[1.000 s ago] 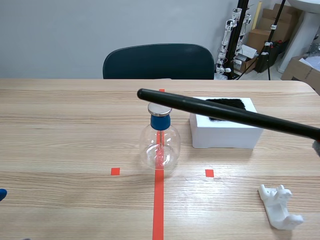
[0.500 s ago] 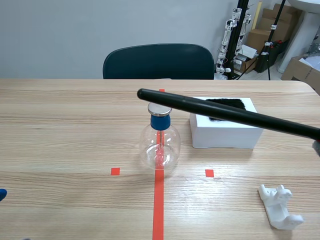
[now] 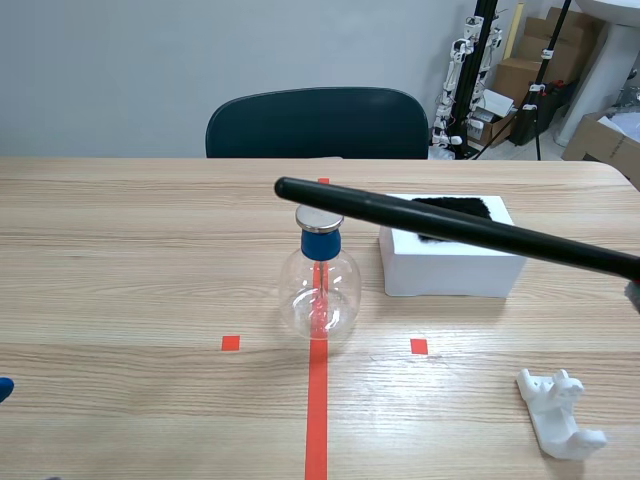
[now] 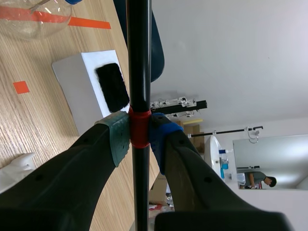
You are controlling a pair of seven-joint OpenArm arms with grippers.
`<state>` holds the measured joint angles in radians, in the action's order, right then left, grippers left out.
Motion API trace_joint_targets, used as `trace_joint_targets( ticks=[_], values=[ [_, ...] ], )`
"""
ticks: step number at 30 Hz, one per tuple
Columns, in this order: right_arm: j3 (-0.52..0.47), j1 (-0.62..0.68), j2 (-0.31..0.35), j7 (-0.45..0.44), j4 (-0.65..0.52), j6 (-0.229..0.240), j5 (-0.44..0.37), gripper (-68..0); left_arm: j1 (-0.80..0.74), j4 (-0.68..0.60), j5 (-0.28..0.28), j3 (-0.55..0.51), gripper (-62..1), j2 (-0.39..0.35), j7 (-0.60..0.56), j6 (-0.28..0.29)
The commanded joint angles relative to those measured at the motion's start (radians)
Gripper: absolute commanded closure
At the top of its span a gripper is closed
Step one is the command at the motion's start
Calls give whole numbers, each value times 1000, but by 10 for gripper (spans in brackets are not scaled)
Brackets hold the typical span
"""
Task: Do the electroscope experiment. move the rod toward and away from the electroscope
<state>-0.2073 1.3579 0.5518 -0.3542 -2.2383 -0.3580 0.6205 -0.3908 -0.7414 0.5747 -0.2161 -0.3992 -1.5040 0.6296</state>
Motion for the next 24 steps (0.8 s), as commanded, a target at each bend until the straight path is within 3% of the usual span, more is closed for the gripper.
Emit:
trace_joint_targets(
  ticks=[1,24],
  values=[
    [-1,10,5,-5,-6,-15,0,0,-5,-11,-12,-1,-623,-3,-50,1],
    [-2,10,5,1,-6,-38,8,0,-5,-11,-12,-1,-623,-3,-50,1]
  ],
)
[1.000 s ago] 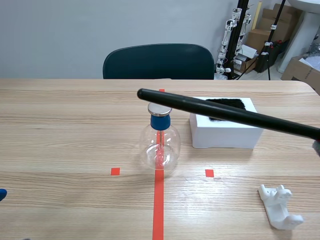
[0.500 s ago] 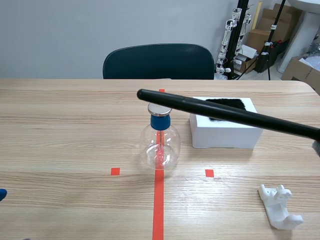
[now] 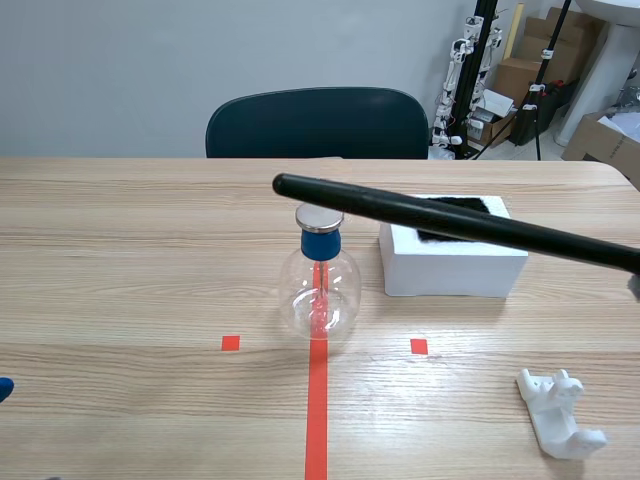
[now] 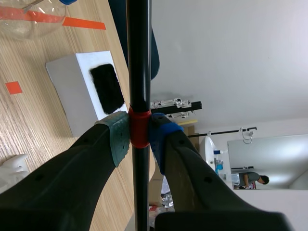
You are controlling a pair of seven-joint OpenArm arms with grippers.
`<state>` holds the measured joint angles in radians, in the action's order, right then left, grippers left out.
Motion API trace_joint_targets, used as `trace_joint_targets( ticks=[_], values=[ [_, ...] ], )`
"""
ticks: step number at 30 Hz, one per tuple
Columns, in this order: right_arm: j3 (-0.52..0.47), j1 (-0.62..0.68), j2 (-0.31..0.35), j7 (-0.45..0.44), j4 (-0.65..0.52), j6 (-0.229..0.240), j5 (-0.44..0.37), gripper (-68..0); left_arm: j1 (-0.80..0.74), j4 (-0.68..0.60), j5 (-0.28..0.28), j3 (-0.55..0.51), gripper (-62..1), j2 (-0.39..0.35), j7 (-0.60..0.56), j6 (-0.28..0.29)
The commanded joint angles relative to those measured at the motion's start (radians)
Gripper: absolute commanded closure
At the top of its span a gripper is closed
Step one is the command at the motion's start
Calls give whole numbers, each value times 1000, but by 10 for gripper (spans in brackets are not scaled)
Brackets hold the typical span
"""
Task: Do the electroscope experiment. move the rod toward and away from the electroscope
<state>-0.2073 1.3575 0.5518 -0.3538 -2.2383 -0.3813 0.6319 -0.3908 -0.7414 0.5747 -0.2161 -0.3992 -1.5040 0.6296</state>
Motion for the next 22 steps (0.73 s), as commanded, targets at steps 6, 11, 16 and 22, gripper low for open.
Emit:
trace_joint_targets(
  ticks=[6,11,16,22],
  values=[
    [-1,10,5,-1,-6,-14,-3,0,-5,-11,-12,-1,-623,-3,-50,1],
    [-2,10,5,0,-6,-14,12,0,-5,-11,-12,-1,-623,-3,-50,1],
    [-1,5,5,0,-6,-14,11,0,-5,-11,-12,-1,-623,-3,-50,1],
    [-1,5,5,0,-6,-9,11,0,-5,-11,-12,-1,-623,-3,-50,1]
  ],
)
